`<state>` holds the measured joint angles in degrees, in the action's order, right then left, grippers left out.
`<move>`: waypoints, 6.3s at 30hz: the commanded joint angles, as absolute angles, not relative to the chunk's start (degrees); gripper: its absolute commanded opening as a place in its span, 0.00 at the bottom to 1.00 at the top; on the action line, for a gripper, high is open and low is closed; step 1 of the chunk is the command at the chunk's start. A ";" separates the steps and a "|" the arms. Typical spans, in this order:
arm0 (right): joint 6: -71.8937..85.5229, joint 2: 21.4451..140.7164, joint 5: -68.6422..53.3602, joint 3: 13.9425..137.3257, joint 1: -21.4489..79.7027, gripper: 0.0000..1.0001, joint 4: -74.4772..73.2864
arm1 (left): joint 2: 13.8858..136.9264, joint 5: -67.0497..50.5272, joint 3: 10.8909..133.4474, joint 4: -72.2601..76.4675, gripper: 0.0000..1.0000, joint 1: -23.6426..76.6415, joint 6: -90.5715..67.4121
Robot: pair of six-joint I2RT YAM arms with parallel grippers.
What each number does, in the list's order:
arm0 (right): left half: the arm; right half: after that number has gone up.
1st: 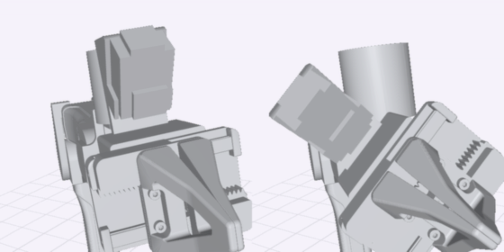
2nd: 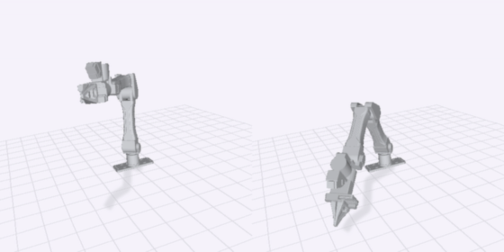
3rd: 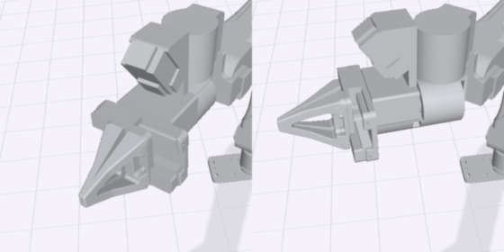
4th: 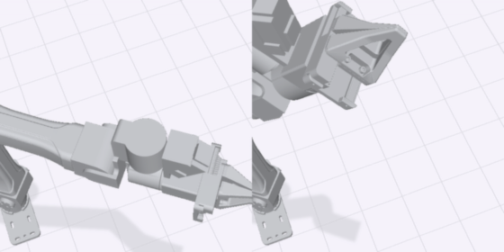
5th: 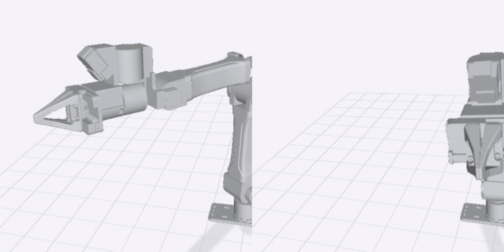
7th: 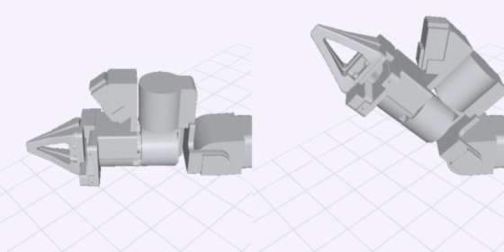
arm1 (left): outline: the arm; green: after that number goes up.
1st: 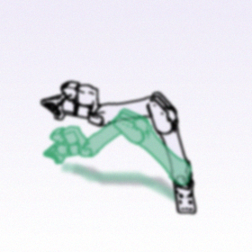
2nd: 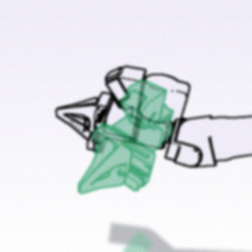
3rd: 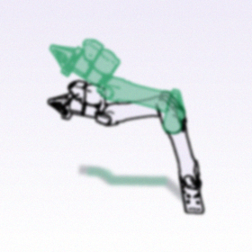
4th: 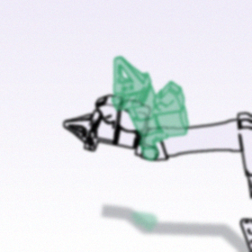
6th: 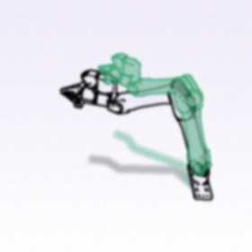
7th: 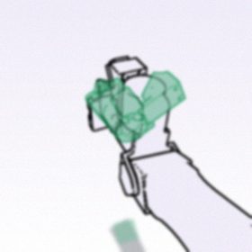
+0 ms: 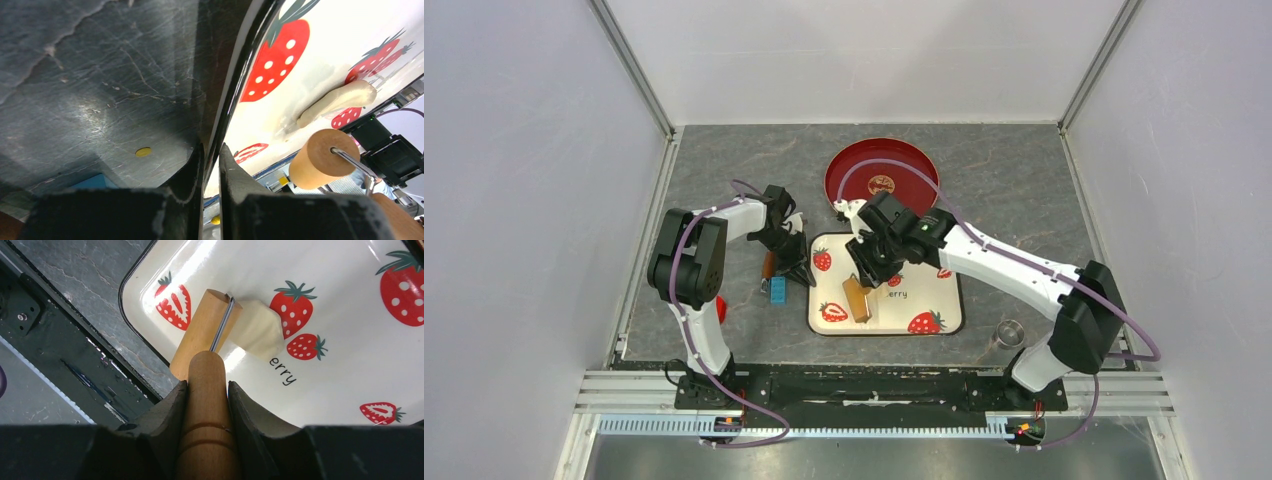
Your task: Roll out the dumpling wrappers from the dough
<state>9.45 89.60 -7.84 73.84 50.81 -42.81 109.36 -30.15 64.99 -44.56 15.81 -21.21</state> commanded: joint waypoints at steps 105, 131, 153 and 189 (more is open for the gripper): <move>3.28 87.55 24.10 56.56 29.87 0.00 -52.60 | 109.11 -16.79 66.97 -47.02 0.02 14.94 -23.20; 3.95 87.94 22.32 55.09 29.97 0.00 -52.83 | 108.37 -16.87 66.71 -47.02 0.02 14.96 -23.16; 15.45 87.06 5.98 81.56 36.69 0.00 -49.79 | 107.05 -21.12 65.46 -44.06 0.02 14.95 -27.39; 12.96 88.09 5.93 82.09 37.75 0.00 -50.10 | 124.11 -28.84 92.31 -50.38 0.19 15.21 1.72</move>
